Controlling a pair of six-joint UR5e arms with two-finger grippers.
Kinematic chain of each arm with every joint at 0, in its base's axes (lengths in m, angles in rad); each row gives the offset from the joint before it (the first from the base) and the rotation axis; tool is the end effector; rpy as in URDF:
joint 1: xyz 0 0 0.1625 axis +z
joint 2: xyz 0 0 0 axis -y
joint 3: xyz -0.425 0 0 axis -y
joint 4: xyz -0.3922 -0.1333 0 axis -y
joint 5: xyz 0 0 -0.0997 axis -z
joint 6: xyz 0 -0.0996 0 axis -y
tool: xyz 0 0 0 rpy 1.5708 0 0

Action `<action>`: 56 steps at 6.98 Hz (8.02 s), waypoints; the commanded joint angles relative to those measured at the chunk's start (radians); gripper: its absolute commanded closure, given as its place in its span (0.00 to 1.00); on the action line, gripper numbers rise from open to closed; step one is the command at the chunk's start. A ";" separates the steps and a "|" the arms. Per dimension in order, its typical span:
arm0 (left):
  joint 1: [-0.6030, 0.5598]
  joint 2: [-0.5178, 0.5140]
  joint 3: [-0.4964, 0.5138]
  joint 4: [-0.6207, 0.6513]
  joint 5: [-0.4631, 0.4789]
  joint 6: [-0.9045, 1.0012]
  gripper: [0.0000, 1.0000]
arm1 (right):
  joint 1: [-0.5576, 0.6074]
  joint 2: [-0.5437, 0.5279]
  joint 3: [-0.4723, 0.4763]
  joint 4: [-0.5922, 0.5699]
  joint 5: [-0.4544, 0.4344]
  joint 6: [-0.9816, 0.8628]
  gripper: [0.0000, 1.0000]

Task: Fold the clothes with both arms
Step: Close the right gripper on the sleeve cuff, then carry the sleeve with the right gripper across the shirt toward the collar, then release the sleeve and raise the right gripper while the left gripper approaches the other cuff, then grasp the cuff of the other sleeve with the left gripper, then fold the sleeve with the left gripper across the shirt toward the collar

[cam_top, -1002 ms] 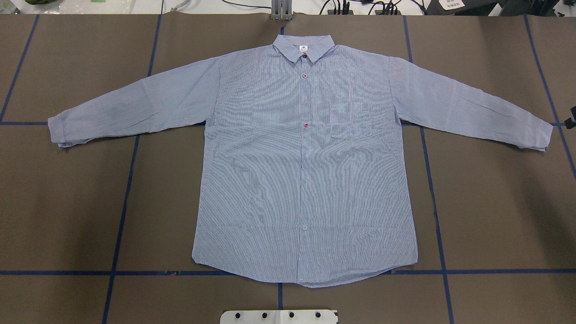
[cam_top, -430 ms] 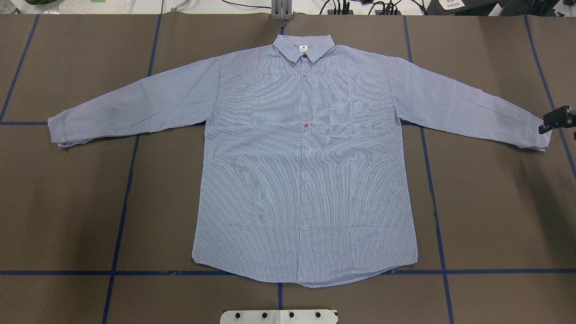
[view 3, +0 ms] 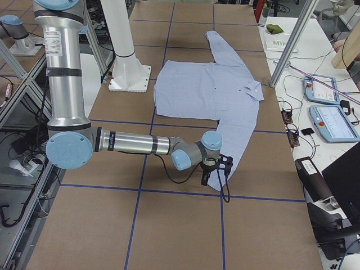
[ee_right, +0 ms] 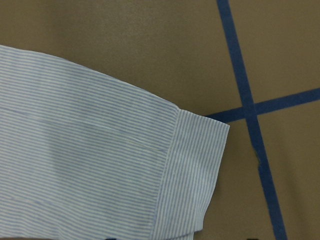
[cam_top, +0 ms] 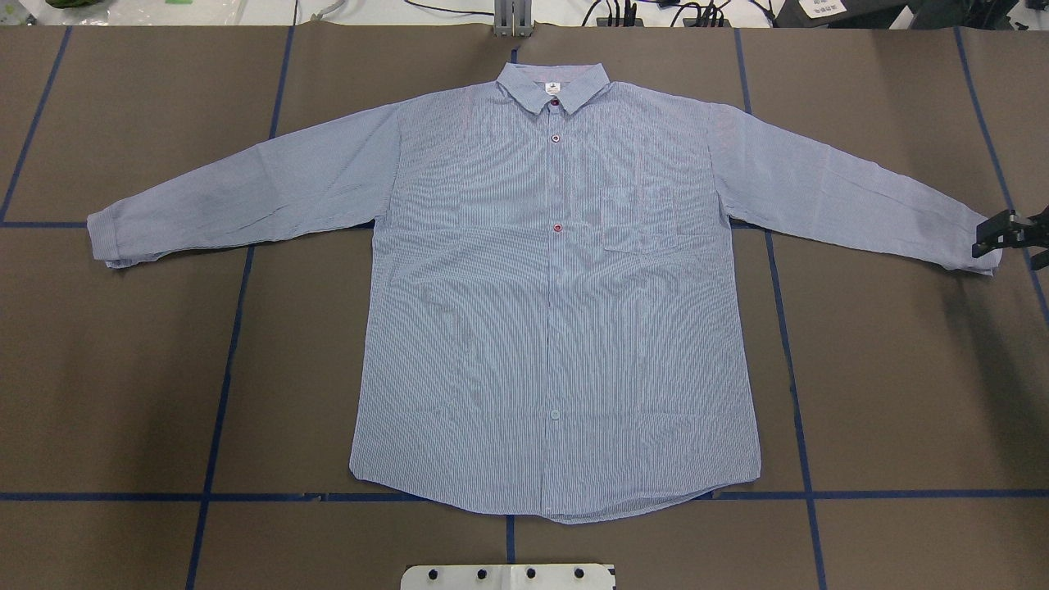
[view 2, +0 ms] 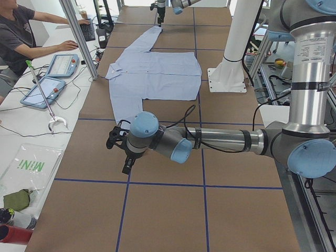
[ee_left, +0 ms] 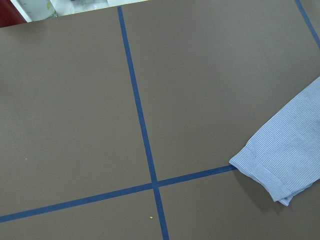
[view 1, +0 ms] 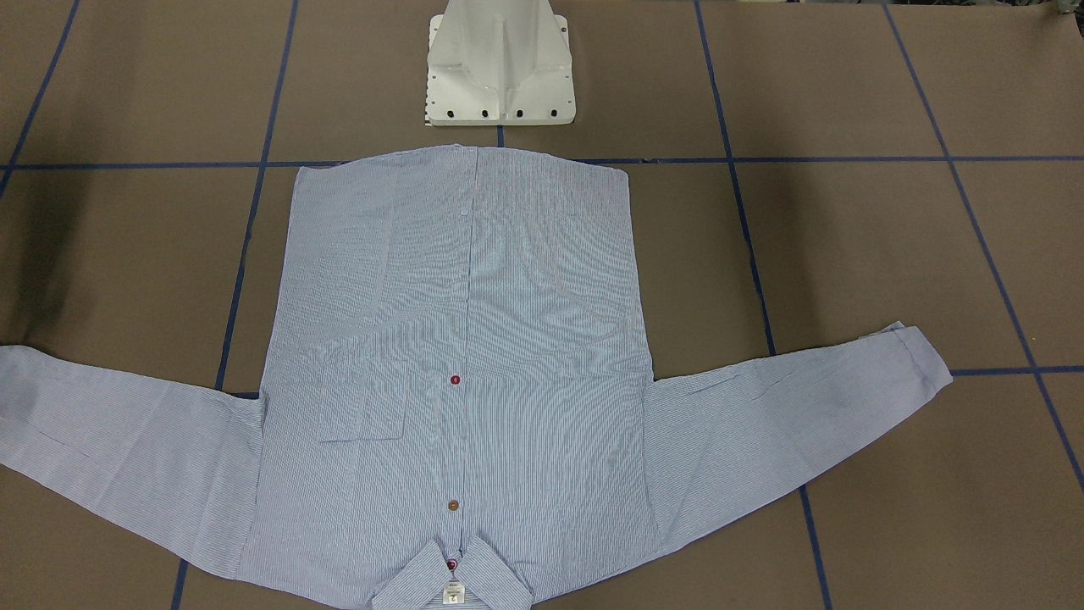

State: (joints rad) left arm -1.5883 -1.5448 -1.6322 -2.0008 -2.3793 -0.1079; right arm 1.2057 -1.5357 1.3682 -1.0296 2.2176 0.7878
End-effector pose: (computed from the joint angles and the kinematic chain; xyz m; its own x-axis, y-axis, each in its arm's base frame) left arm -0.0700 -0.4997 0.5902 0.6904 0.2144 -0.6909 0.0905 0.9220 0.3766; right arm -0.1184 -0.5151 0.6902 0.7060 0.2704 0.6545 -0.2382 0.9610 -0.1402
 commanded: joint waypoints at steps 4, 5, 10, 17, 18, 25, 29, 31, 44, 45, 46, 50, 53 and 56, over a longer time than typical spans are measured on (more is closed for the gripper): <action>0.001 -0.001 -0.003 0.008 0.000 -0.010 0.00 | -0.026 0.002 -0.040 0.063 0.000 0.113 0.41; 0.001 -0.001 -0.003 0.008 0.002 -0.010 0.00 | -0.026 0.003 -0.037 0.063 0.000 0.116 0.68; 0.001 -0.001 -0.006 0.007 -0.001 -0.012 0.00 | -0.021 0.003 0.102 0.062 0.011 0.122 1.00; -0.001 0.011 -0.054 0.004 0.000 -0.010 0.00 | -0.341 0.691 0.052 -0.154 -0.155 0.575 1.00; -0.001 0.011 -0.054 0.004 0.005 -0.010 0.00 | -0.416 0.841 -0.078 -0.153 -0.258 0.664 1.00; -0.001 0.012 -0.054 0.001 0.006 -0.012 0.00 | -0.551 1.031 -0.265 -0.113 -0.407 0.692 0.01; 0.153 -0.117 0.015 -0.003 0.008 -0.082 0.00 | -0.572 1.054 -0.223 -0.200 -0.431 0.697 0.00; 0.183 -0.176 0.119 -0.071 0.008 -0.307 0.00 | -0.473 0.839 -0.010 -0.274 -0.227 0.607 0.00; 0.482 -0.187 0.370 -0.430 0.080 -0.845 0.46 | -0.089 0.223 0.296 -0.268 0.011 0.235 0.00; 0.484 -0.187 0.379 -0.432 0.080 -0.845 0.52 | -0.089 0.223 0.295 -0.268 0.005 0.235 0.00; 0.485 -0.187 0.380 -0.432 0.080 -0.845 0.68 | -0.087 0.220 0.296 -0.268 0.004 0.235 0.00; 0.481 -0.233 0.310 -0.365 -0.001 -0.851 1.00 | -0.063 0.186 0.342 -0.270 0.014 0.220 0.00; 0.481 -0.525 0.259 -0.090 -0.006 -1.017 1.00 | -0.060 0.149 0.367 -0.247 0.013 0.234 0.00; 0.606 -0.754 0.279 -0.102 0.033 -1.382 1.00 | -0.061 0.072 0.387 -0.121 0.010 0.240 0.00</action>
State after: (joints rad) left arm -1.0484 -2.1912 -1.3669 -2.1046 -2.3759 -1.3311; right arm 1.1443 -1.4340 1.7431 -1.1946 2.2298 1.0256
